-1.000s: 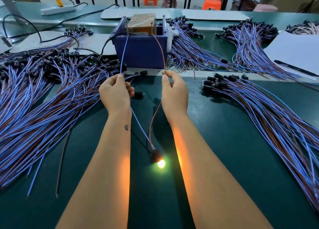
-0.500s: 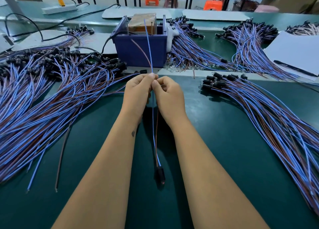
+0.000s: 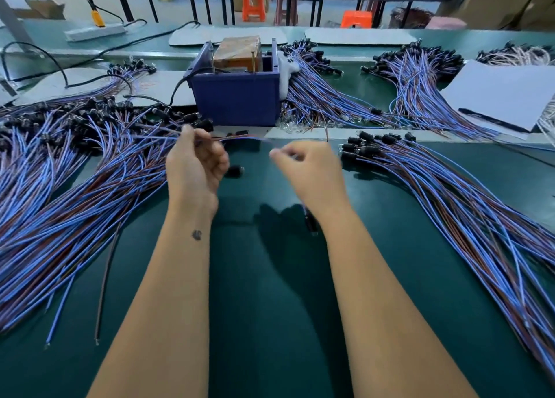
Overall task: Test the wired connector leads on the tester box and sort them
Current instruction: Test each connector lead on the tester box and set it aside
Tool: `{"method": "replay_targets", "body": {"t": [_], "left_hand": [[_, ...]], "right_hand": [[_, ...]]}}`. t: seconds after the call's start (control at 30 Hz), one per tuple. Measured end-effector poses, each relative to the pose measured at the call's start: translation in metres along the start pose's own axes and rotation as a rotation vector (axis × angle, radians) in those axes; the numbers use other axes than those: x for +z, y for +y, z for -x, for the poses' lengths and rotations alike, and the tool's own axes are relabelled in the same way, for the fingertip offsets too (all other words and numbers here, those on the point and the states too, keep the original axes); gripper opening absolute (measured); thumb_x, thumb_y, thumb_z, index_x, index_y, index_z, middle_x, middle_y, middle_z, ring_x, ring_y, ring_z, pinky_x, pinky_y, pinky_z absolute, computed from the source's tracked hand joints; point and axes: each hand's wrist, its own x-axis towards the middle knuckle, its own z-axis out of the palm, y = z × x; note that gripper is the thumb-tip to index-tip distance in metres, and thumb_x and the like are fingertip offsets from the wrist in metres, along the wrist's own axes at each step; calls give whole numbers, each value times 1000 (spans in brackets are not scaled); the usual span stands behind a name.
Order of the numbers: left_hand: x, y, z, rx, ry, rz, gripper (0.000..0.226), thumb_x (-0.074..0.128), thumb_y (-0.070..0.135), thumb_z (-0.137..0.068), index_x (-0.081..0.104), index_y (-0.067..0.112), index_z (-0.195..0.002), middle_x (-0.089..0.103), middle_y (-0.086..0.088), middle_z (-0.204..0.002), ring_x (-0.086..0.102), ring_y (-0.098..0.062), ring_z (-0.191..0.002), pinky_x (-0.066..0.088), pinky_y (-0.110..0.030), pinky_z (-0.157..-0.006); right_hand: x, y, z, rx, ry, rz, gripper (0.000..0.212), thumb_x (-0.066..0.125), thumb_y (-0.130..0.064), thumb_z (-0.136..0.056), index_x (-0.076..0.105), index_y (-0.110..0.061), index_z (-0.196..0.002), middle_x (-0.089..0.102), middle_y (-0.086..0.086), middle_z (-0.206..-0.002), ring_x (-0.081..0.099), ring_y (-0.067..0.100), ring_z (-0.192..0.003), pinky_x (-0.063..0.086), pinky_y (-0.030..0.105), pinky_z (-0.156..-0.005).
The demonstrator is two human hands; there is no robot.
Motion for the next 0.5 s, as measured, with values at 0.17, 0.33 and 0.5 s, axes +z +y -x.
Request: {"method": "replay_targets", "body": {"t": [0.17, 0.33, 0.5], "left_hand": [[29, -32, 26, 228, -285, -656, 29, 48, 17, -102, 64, 20, -78, 64, 6, -61, 55, -5, -54, 41, -15, -54], [33, -51, 34, 353, -520, -1032, 14, 63, 21, -94, 76, 16, -95, 74, 3, -91, 66, -10, -84, 52, -30, -86], [41, -59, 49, 609, -737, -1163, 16, 60, 21, -91, 75, 17, -96, 73, 5, -100, 67, -19, -95, 54, -40, -84]], "right_hand": [[-32, -2, -13, 5, 411, -4, 17, 63, -36, -92, 64, -27, -79, 45, -8, -50, 43, 14, -54, 33, 31, -53], [-50, 1, -13, 30, 384, -145, 14, 59, -10, -89, 69, -18, -92, 62, -5, -71, 55, 13, -63, 42, 24, -64], [-70, -3, -16, 108, 420, -557, 18, 53, -1, -84, 65, -14, -83, 61, -6, -62, 59, 18, -67, 51, 35, -69]]}}
